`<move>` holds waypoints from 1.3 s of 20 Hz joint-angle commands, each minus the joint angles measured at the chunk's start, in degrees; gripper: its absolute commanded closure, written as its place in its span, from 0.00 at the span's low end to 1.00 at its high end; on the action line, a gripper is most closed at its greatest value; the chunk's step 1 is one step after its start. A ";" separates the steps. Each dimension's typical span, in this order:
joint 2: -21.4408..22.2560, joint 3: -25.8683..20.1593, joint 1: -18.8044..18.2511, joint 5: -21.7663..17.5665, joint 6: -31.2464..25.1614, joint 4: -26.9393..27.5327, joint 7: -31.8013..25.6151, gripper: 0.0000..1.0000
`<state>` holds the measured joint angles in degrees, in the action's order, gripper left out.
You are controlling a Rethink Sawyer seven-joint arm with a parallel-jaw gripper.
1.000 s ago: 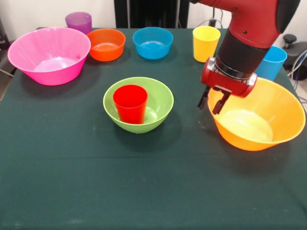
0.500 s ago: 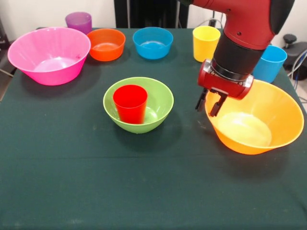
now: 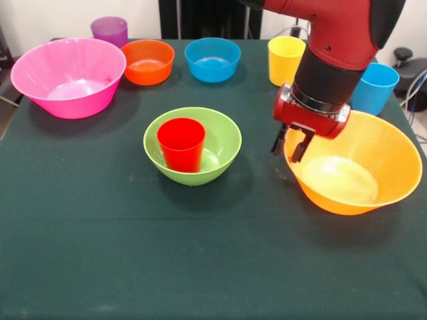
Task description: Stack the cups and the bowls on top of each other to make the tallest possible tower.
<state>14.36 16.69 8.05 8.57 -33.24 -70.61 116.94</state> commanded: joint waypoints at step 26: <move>16.46 -17.09 -6.65 -1.09 1.63 -21.34 0.67 1.00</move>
<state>30.05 7.29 3.10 8.54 -31.82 -86.29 116.94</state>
